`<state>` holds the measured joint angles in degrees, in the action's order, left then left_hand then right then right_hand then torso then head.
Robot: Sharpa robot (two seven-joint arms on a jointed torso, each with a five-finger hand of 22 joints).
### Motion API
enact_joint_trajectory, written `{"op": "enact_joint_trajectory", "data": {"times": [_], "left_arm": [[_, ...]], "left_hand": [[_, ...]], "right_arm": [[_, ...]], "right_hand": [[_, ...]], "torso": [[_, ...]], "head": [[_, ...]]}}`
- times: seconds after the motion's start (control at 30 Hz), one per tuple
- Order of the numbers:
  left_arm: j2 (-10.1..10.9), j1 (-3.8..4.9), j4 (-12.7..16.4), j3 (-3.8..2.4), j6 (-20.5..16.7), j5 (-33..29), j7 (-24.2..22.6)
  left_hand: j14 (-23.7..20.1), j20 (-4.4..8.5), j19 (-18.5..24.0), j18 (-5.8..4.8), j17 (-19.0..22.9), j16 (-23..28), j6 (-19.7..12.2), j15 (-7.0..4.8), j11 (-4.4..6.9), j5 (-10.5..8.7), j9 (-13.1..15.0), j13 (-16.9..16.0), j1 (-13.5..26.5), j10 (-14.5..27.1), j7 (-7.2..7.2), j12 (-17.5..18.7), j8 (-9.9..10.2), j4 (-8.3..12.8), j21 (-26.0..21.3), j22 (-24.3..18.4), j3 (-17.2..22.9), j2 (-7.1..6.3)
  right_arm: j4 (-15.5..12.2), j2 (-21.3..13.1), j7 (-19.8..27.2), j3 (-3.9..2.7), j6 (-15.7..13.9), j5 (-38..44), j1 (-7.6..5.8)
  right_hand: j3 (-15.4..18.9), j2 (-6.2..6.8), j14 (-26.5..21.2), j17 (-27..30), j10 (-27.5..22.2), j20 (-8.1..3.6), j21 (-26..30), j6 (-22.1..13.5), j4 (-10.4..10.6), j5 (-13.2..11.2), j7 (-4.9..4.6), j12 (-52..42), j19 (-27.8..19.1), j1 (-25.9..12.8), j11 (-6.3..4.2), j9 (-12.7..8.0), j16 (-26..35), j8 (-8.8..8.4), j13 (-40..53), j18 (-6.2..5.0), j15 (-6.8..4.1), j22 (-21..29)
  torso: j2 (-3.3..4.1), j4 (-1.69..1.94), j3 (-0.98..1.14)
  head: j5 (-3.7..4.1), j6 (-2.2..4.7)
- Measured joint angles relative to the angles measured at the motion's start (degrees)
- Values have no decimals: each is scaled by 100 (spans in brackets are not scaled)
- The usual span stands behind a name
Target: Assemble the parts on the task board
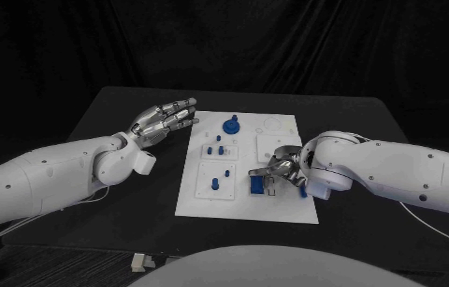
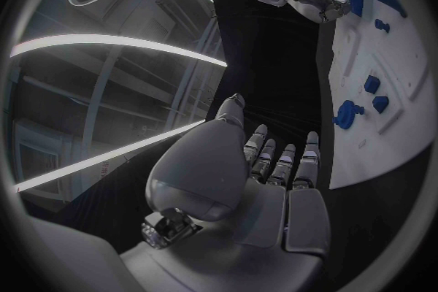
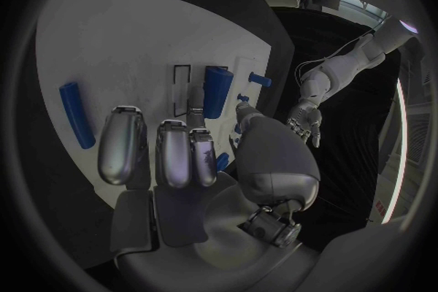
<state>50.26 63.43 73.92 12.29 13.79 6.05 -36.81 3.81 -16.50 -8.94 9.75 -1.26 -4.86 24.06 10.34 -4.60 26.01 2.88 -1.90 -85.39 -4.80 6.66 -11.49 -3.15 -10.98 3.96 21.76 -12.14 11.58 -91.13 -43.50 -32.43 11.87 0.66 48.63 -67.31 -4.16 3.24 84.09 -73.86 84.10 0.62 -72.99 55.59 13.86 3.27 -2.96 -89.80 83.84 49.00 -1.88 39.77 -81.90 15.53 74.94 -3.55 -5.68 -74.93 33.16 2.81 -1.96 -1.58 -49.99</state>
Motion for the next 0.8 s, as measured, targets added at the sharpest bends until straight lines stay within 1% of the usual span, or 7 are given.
{"op": "enact_joint_trajectory", "data": {"times": [0.1,0.23,0.3,0.4,0.5,0.6,0.8], "left_arm": [[4,-2,0,0,2,0,1],[9,-5,1,0,5,0,2],[12,-6,1,0,6,0,2],[20,-6,1,-1,6,0,3],[27,-7,-2,-1,6,0,3],[26,-8,-3,0,5,0,3],[11,-8,-17,0,5,0,4]], "left_hand": [[0,0,0,0,0,0,0,0,0,0,0,0,0,0,0,0,0,0,0,0,0,0],[0,0,0,0,0,0,0,0,0,0,0,0,0,0,0,0,0,0,0,0,0,0],[0,0,0,0,0,0,0,0,0,0,0,0,0,0,0,0,0,0,0,0,0,0],[0,0,0,0,0,0,0,0,0,0,0,0,0,0,0,0,0,0,0,0,0,0],[0,0,0,0,0,0,0,0,0,0,0,0,0,0,0,0,0,0,0,1,0,0],[0,0,0,0,0,0,0,0,0,0,0,0,0,0,0,0,0,0,0,1,0,0],[0,0,0,0,0,0,0,0,0,0,0,0,0,0,0,0,0,0,0,1,0,0]], "right_arm": [[-48,-55,7,0,-28,4,0],[-262,-331,58,11,-178,22,-26],[-370,-476,97,17,-267,29,-99],[-597,-734,162,17,-386,39,-347],[-779,-1016,178,-2,-402,54,-669],[-867,-1218,163,-9,-334,84,-854],[-982,-1352,131,6,-116,323,-892]], "right_hand": [[224,65,0,-8,0,0,0,-12,192,0,11,0,0,-65,0,3,0,0,0,0,0,0],[372,-1,0,-31,0,0,0,-14,293,0,9,0,0,-161,0,30,-23,47,0,0,0,0],[400,-27,0,-46,0,0,0,-14,289,1,9,0,0,-188,0,42,-42,67,-1,0,0,1],[447,-138,0,-86,0,0,0,-14,237,297,10,0,0,-64,0,62,-64,112,-1,0,0,1],[412,-202,0,-108,0,0,-64,-14,60,863,10,0,0,355,0,71,-95,144,-1,0,0,1],[368,-211,0,-109,0,0,-105,-34,-154,1061,31,0,0,701,0,71,-95,144,-1,0,0,1],[417,-195,0,-109,0,0,-126,69,-505,825,92,0,0,1234,0,204,-95,407,-1,0,0,1]], "torso": [[0,0,0],[-1,0,0],[-1,-1,1],[-2,0,1],[-2,0,1],[-2,0,1],[-2,1,1]], "head": [[-3,0],[-7,0],[-10,0],[-10,0],[-6,0],[0,0],[7,0]]}}
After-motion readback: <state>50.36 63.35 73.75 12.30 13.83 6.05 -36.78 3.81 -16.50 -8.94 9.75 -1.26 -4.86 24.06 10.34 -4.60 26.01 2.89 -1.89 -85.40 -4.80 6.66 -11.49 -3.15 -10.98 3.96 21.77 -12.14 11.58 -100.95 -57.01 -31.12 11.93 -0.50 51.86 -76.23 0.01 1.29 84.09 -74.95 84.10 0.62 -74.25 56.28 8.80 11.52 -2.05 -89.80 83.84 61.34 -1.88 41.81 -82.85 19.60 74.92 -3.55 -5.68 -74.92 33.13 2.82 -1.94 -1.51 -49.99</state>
